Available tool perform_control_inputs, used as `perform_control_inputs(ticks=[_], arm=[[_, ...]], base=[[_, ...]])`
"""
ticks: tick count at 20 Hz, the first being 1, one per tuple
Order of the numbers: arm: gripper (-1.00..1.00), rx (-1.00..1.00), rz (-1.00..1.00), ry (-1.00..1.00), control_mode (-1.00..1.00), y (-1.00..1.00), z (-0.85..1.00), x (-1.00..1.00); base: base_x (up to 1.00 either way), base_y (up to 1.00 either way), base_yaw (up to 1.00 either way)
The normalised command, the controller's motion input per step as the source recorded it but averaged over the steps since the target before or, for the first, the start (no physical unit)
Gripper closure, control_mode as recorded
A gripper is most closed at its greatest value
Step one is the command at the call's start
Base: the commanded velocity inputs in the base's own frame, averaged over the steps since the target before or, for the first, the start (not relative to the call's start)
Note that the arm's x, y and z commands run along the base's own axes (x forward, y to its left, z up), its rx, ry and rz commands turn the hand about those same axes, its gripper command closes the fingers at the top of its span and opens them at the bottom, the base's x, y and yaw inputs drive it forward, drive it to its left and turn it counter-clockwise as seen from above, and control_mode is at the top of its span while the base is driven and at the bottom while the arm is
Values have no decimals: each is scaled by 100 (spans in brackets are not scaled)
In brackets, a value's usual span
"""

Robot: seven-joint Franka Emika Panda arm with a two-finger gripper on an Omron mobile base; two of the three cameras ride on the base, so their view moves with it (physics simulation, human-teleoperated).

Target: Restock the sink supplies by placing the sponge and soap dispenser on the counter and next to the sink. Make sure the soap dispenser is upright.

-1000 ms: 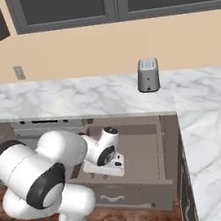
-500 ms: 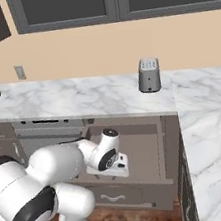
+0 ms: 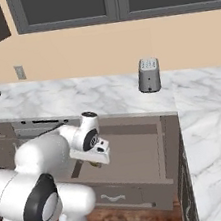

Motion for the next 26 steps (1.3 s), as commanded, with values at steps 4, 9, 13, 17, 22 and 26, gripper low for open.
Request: perform_control_inputs(ticks=[4,9,13,17,22,26], arm=[[-100,0,-8,19,-100,20,-16,62],[-100,0,-11,15,-100,0,-23,75],[-100,0,-13,16,-100,4,-24,63],[-100,0,-17,15,-100,13,-38,45],[-100,0,-15,4,-100,1,-53,23],[-100,0,-13,1,-100,0,-34,36]], base=[[0,0,0],[0,0,0],[0,0,0],[0,0,0],[0,0,0],[0,0,0]])
